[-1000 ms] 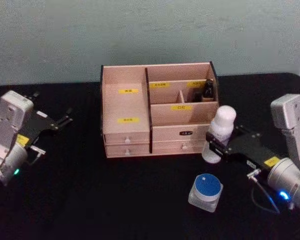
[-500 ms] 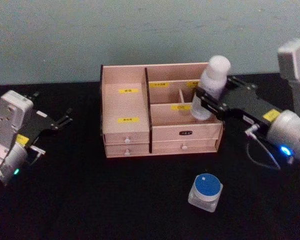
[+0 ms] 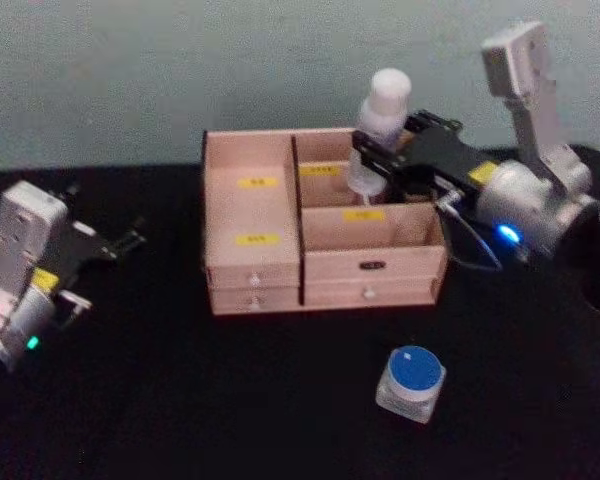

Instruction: Pick up the facial cleanser and watermelon frost from the table and place them into the tiered storage box.

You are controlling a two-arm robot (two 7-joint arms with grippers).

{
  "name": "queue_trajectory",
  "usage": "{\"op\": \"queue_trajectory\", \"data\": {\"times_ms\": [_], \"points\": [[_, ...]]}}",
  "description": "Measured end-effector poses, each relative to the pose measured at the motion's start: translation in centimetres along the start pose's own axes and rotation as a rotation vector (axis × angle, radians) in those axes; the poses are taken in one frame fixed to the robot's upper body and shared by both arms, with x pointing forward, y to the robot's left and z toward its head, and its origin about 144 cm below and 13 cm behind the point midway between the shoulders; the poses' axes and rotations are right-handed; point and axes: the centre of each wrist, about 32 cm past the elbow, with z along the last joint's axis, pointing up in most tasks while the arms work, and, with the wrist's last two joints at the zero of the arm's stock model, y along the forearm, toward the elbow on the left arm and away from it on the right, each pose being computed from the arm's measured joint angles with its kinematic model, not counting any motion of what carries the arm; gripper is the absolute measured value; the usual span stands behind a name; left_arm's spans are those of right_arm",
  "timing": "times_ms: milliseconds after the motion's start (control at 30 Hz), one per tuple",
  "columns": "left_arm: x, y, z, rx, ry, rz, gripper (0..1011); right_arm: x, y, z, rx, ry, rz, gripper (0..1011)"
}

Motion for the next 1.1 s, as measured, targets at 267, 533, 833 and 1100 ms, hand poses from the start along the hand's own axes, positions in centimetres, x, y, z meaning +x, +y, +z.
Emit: {"op": "queue_trajectory", "data": {"times_ms": [267, 533, 833, 1100], "points": [[0.0, 0.0, 0.0, 0.0, 0.0, 0.0, 1001, 0.4, 2.6, -0.4, -0.032, 0.025, 0.024, 597], [0.0, 0.0, 0.0, 0.0, 0.0, 0.0, 1001, 0.6, 3.9, -0.7, -0.061, 0.04, 0.031, 597], [0.0, 0.0, 0.0, 0.0, 0.0, 0.0, 1001, 0.8, 4.7, -1.3, -0.078, 0.051, 0.026, 597], [0.0, 0.0, 0.0, 0.0, 0.0, 0.0, 1001, 1.0, 5.2, -1.8, -0.08, 0.055, 0.017, 597]]}}
